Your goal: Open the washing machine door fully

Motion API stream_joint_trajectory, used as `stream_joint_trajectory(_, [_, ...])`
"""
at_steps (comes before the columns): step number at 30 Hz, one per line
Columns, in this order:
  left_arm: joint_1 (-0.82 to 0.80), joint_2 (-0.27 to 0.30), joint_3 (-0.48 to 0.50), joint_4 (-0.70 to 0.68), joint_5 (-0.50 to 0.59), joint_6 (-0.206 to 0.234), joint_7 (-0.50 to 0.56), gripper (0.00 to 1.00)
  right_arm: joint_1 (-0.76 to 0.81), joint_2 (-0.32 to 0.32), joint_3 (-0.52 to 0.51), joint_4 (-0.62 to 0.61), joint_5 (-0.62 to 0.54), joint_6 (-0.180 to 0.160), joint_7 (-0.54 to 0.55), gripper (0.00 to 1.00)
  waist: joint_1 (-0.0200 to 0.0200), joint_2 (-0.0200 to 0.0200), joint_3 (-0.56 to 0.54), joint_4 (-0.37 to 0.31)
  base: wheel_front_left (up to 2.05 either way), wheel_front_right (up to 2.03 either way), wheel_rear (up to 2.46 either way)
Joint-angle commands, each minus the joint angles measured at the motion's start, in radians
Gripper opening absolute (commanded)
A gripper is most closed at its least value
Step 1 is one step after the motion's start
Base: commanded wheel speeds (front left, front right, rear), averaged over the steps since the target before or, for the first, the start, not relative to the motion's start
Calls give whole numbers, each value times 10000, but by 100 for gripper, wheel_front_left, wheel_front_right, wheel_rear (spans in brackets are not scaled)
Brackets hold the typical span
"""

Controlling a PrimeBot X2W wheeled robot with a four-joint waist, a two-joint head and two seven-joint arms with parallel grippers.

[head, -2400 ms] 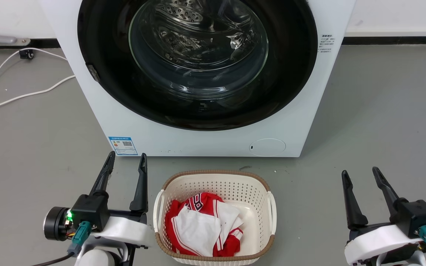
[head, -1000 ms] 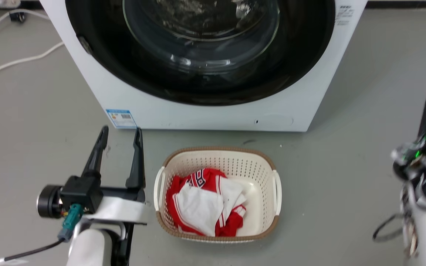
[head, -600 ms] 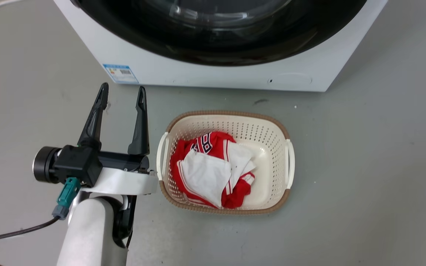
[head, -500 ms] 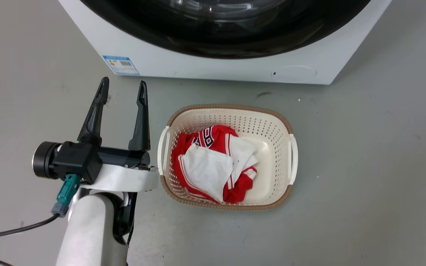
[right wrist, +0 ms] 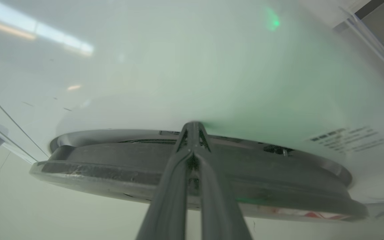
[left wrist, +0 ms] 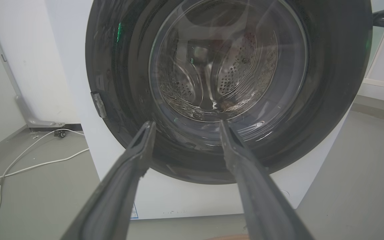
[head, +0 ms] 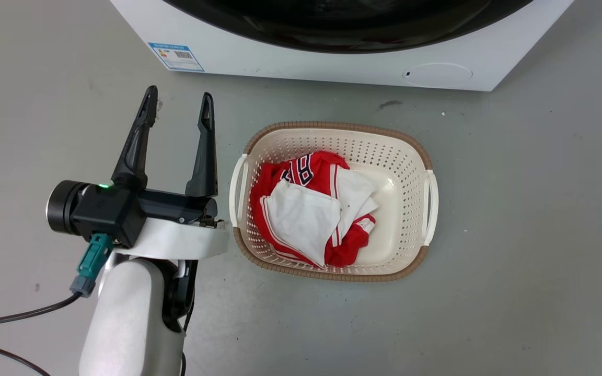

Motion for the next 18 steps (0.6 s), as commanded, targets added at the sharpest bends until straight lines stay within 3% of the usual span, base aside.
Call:
stream_joint_trajectory(1, [-144, -8, -20, -58, -23, 58, -25, 100, -341, 47, 116, 304, -142, -1, 219, 0, -2, 0, 109, 48, 0, 0, 0])
stream_joint_trajectory(10, [-265, -8, -132, -52, -61, 139, -25, 100, -961, 266, 520, 1224, -553, 0, 1669, 0, -2, 0, 278, 112, 0, 0, 0])
stream_joint_trajectory(18, [-236, -5, -200, 103, -67, 154, -25, 100, -443, 319, 685, 958, -383, 0, 3473, 0, -2, 0, 50, 50, 0, 0, 0])
